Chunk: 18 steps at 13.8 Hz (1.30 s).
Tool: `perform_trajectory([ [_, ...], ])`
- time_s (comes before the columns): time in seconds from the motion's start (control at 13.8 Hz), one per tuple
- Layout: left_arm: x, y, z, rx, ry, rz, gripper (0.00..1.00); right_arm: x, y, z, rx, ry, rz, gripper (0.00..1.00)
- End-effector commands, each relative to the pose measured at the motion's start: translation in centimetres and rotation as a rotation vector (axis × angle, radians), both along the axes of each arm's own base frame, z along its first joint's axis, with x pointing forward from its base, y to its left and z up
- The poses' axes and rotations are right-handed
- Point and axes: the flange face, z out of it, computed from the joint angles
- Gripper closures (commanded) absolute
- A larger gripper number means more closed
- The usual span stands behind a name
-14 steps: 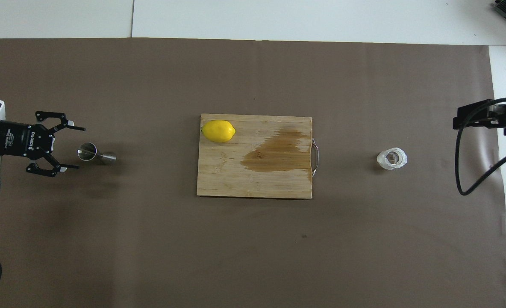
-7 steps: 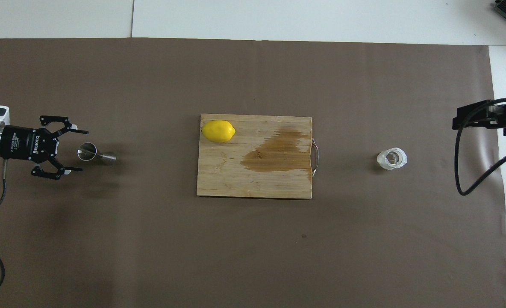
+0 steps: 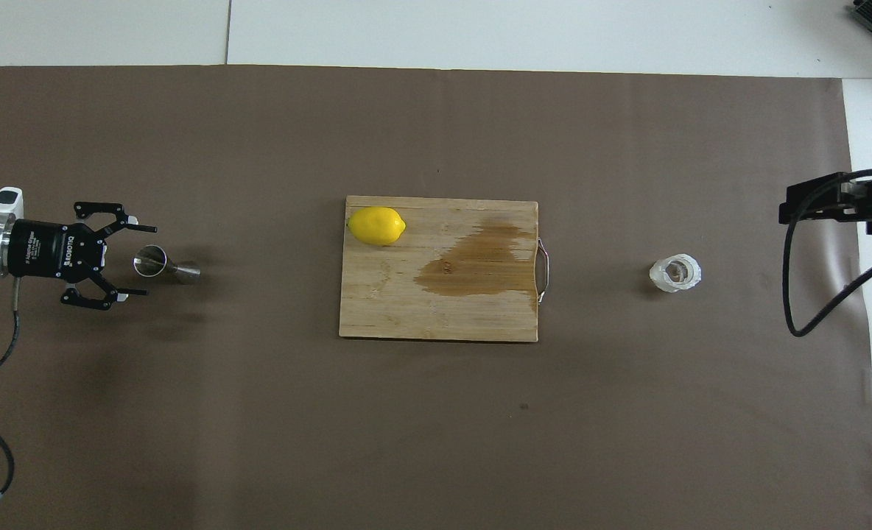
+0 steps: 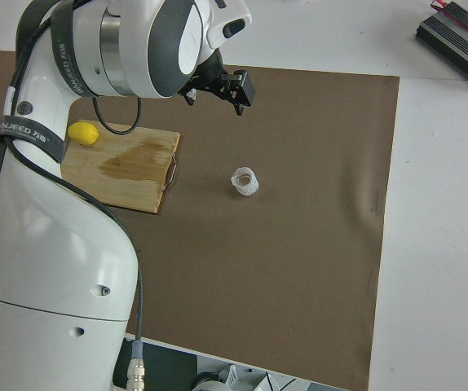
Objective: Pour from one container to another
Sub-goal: 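Open the left gripper and position it around the metal jigger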
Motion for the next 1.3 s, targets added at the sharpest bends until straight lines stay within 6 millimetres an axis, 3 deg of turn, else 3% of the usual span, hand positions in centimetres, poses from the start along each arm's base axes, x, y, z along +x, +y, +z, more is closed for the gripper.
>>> perform_trajectory([
  [0.0,-0.42,0.01,-0.58,-0.015,0.017,0.028,0.0,-0.36,0.02,-0.21,0.011,0.003,-0.016,0.0],
  [0.51,-0.54,0.0,-0.92,-0.021,0.029,0.024,0.0,-0.36,0.1,-0.36,0.011,0.006,-0.015,0.0],
  [0.58,-0.56,-0.01,-0.92,-0.022,0.029,0.023,0.09,-0.41,0.1,-0.27,0.011,0.005,-0.015,0.0],
  [0.94,-0.53,-0.09,-0.92,-0.021,0.029,0.022,0.21,-0.41,0.19,-0.42,0.011,0.008,-0.012,0.0],
  [1.23,-0.55,-0.1,-1.01,-0.023,0.032,0.022,0.43,-0.47,0.1,-0.55,0.011,0.011,-0.013,0.0],
])
